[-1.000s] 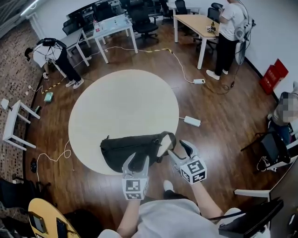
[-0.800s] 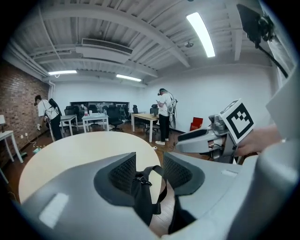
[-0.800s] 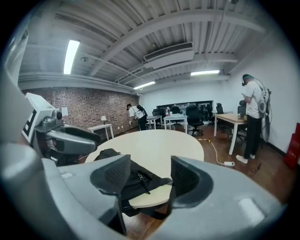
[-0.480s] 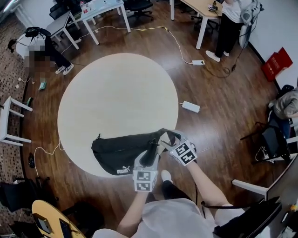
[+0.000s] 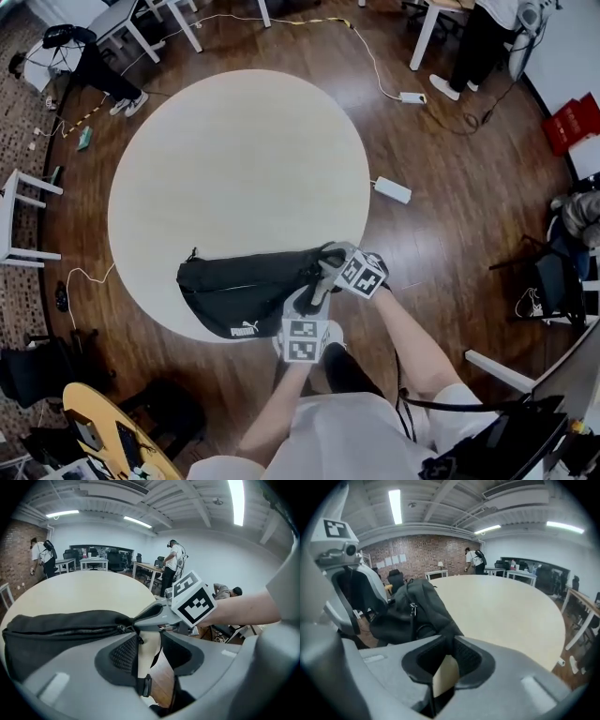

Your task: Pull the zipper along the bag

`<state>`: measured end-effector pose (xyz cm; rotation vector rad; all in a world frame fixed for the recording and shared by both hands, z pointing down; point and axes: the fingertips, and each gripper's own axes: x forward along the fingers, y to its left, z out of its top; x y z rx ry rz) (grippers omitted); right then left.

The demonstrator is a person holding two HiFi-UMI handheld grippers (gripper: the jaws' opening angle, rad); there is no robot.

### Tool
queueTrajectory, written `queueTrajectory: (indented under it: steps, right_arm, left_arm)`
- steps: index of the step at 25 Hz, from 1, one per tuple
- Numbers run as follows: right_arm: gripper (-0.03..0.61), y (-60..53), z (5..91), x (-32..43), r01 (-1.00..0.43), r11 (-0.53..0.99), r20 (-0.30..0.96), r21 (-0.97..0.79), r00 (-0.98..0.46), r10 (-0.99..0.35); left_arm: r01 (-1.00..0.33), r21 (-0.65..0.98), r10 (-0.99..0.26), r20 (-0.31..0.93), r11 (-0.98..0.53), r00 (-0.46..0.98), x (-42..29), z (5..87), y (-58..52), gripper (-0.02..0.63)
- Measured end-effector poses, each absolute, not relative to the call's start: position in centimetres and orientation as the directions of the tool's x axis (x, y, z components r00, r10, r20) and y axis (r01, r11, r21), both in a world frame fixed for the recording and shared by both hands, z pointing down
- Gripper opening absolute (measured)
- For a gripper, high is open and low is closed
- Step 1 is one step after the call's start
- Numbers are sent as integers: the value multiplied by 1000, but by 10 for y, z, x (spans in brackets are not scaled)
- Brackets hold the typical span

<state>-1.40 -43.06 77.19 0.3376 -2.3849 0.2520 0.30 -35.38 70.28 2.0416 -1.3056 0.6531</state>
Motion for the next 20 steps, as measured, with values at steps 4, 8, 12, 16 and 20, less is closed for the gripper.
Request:
queueTrajectory:
  steps: [4,8,12,16,20]
  right_arm:
    - [32,-428,773,-18,-279,947,675,-159,-731,-102]
    - [-12,-432,774,-16,-271,943,701,-192,-711,-61]
    - [-12,-432,774,-14,-269,943,709,-196,-704,-53]
    - [-12,-433,774,-13,-272,941,709,-199,-704,-53]
    - [-12,-432,773,-13,-274,941,710,-198,-702,-55]
  left_arm:
    - [-930,277,-602,708,-243,368,2,720,-364,192]
    - [-946,312,-600,741,-90,301,-7,736,-379,203]
    - [-946,322,-591,767,22,248,-14,747,-390,205]
    - [-949,294,-581,795,117,175,-21,760,-392,98]
    - [-943,326,-576,785,69,229,-19,754,-379,26]
